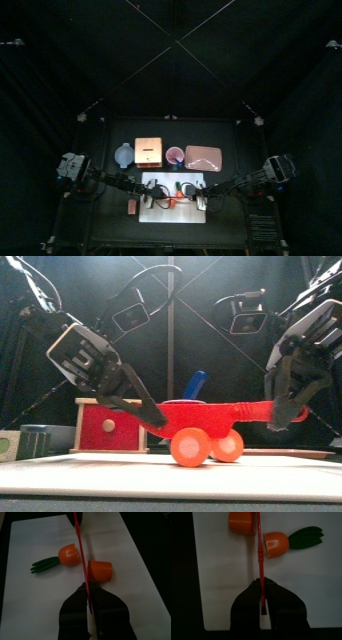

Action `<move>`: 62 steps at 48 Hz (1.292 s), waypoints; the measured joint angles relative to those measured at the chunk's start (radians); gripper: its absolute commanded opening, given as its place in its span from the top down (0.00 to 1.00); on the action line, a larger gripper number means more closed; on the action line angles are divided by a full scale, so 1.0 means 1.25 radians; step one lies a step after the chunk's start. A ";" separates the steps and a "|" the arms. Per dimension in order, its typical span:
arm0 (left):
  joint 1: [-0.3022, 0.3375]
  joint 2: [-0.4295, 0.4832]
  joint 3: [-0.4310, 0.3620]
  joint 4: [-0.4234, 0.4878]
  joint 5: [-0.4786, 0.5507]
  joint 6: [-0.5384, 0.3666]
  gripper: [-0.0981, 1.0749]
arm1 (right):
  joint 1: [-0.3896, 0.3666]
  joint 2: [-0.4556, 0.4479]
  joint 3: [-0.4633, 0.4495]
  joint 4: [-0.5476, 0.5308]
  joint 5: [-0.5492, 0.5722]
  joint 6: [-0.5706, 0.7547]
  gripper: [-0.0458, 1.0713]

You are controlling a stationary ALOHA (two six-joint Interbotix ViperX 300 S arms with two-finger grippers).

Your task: Cut carrot

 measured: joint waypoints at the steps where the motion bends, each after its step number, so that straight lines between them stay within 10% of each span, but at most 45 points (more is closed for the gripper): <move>1: 0.000 -0.004 0.001 0.000 0.001 0.000 0.62 | 0.000 -0.002 -0.001 -0.002 0.005 0.001 0.74; 40: 0.042 -0.179 0.017 0.070 0.009 0.025 0.59 | -0.001 -0.206 -0.005 -0.079 0.104 0.006 0.74; 62: 0.042 -0.183 0.043 0.047 -0.044 0.025 0.24 | 0.001 -0.217 0.009 -0.080 0.148 0.005 0.74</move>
